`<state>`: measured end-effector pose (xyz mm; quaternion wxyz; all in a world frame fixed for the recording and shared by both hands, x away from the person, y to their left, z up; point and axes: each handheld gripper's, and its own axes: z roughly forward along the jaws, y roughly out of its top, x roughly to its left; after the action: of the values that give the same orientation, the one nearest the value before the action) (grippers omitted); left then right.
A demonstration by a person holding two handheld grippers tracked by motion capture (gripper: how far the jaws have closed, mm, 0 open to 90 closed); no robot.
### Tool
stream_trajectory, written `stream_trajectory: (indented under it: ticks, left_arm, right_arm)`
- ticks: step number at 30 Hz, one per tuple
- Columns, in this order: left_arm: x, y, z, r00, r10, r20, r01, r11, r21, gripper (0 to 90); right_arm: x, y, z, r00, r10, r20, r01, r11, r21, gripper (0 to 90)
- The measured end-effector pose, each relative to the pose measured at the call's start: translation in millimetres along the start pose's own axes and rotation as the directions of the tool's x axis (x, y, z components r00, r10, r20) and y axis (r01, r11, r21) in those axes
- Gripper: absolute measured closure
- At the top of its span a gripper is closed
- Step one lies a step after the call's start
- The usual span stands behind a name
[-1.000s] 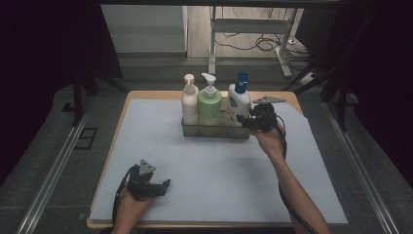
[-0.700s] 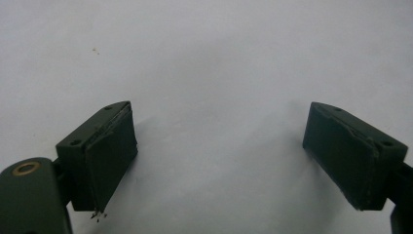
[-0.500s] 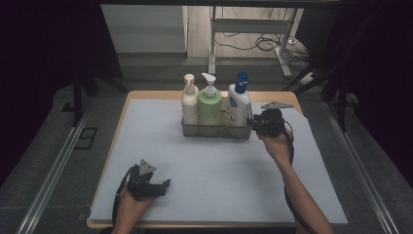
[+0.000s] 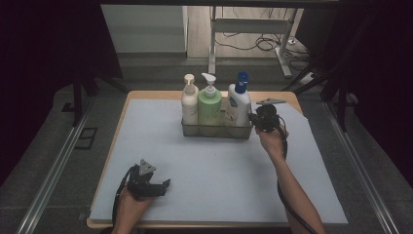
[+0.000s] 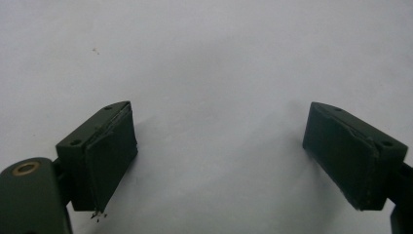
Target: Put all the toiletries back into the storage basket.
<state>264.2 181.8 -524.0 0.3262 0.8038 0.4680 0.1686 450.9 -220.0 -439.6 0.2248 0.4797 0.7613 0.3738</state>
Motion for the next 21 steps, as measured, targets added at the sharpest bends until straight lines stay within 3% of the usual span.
stream_trajectory:
  ticks: [21]
  left_arm:
    - [0.0, 0.0, 0.0, 1.0, 0.001, 0.0, -0.001, 1.0, 0.0, 11.9]
  right_arm:
    - [-2.9, -4.5, 24.8, 0.998, 0.061, -0.019, -0.06, 0.997, 0.054, 88.2]
